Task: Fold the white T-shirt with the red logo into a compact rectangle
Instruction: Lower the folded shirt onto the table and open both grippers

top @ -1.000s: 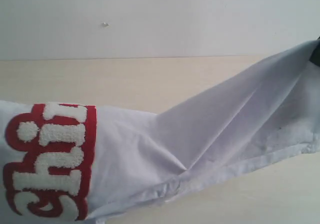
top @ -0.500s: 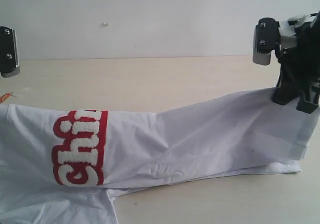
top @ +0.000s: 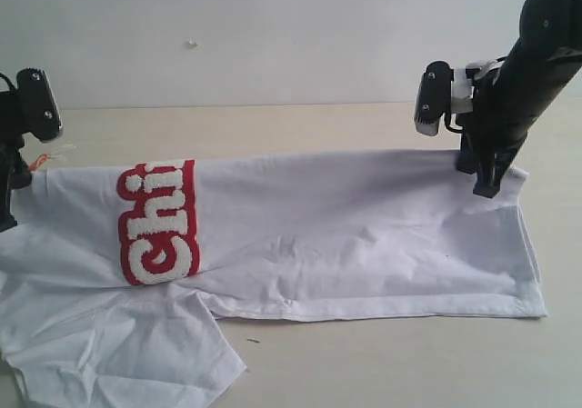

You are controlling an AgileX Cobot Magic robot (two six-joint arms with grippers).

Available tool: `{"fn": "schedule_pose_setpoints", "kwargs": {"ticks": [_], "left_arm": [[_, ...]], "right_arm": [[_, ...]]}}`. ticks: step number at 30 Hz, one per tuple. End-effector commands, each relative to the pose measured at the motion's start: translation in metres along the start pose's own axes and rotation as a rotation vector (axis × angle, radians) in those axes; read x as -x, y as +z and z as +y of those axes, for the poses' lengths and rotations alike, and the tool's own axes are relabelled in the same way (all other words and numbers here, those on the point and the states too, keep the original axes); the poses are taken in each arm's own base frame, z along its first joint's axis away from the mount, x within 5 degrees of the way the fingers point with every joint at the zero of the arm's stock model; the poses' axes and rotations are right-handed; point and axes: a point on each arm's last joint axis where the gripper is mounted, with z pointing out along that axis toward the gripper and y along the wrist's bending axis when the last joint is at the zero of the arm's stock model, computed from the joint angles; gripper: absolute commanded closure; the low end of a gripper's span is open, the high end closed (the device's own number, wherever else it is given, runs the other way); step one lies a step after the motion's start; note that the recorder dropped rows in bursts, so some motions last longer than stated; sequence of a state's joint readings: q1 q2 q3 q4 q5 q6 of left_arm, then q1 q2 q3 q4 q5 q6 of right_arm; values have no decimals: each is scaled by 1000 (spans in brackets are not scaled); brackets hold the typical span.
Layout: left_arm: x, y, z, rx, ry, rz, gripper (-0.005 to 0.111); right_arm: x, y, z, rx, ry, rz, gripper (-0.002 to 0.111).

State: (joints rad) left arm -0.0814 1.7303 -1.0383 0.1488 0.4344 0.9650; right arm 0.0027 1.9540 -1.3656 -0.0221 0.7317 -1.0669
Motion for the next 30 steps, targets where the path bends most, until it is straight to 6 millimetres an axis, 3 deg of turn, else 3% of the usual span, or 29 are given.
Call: {"fn": "schedule_pose_setpoints", "kwargs": {"ticks": [1, 9, 15, 18, 23, 27, 30], "left_arm": [[-1, 32, 0, 40, 11, -29, 107], [0, 74, -8, 58, 5, -68, 107], [3, 78, -5, 111, -5, -110, 105], [5, 78, -2, 142, -14, -134, 91], [6, 84, -2, 161, -25, -153, 55], [9, 86, 0, 190, -121, -193, 27], [8, 81, 7, 238, -137, -220, 19]], "right_arm": [[1, 21, -12, -45, 15, 11, 108], [4, 52, -18, -66, 54, 12, 107], [4, 56, -19, -87, 59, 9, 87], [4, 56, -21, -101, 59, -1, 66], [5, 56, -21, -105, 59, -4, 38], [5, 56, -21, -105, 59, -4, 33], [5, 53, -25, -129, 49, 2, 33]]}}
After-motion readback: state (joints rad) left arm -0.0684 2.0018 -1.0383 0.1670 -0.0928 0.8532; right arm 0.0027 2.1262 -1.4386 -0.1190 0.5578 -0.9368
